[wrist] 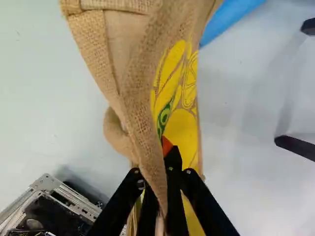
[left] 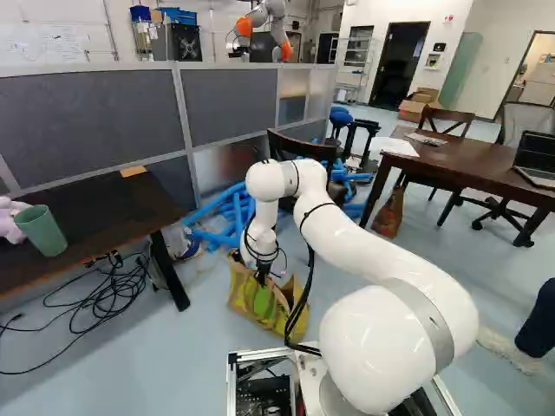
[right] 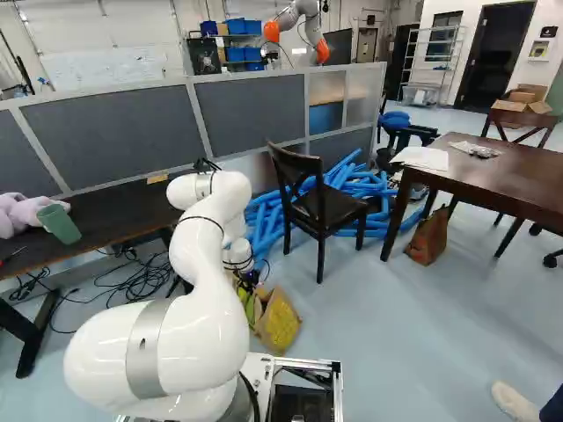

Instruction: Pick up the bag on the ground and place it on the table

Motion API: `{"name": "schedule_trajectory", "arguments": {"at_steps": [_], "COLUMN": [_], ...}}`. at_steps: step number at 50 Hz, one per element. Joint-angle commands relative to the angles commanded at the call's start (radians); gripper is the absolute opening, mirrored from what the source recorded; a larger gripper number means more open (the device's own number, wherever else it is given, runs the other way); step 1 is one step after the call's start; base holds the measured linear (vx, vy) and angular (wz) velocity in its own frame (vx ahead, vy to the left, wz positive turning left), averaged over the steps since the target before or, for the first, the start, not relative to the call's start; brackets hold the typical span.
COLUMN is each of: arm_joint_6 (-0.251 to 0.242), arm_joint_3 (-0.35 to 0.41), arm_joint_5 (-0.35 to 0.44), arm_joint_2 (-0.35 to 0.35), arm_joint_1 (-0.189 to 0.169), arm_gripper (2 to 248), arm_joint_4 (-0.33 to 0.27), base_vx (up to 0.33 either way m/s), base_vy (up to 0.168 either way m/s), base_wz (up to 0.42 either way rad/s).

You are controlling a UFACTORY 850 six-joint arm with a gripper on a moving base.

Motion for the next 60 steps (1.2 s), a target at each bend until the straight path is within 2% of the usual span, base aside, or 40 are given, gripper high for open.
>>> {"name": "schedule_trajectory", "arguments": {"at_steps": [25,60], "arm_joint_6": [0.000,0.000], "arm_joint_3": [0.088,0.235], "arm_joint_5": [0.000,0.000], "arm_joint_2": [0.095,0.238], "arm_joint_1": [0.000,0.025], "arm_gripper": [22,22], "arm_joint_4": [0.015,0.093], "base_vx": [0.000,0.000], "base_vy": [0.000,0.000], "base_wz": [0.000,0.000]}}
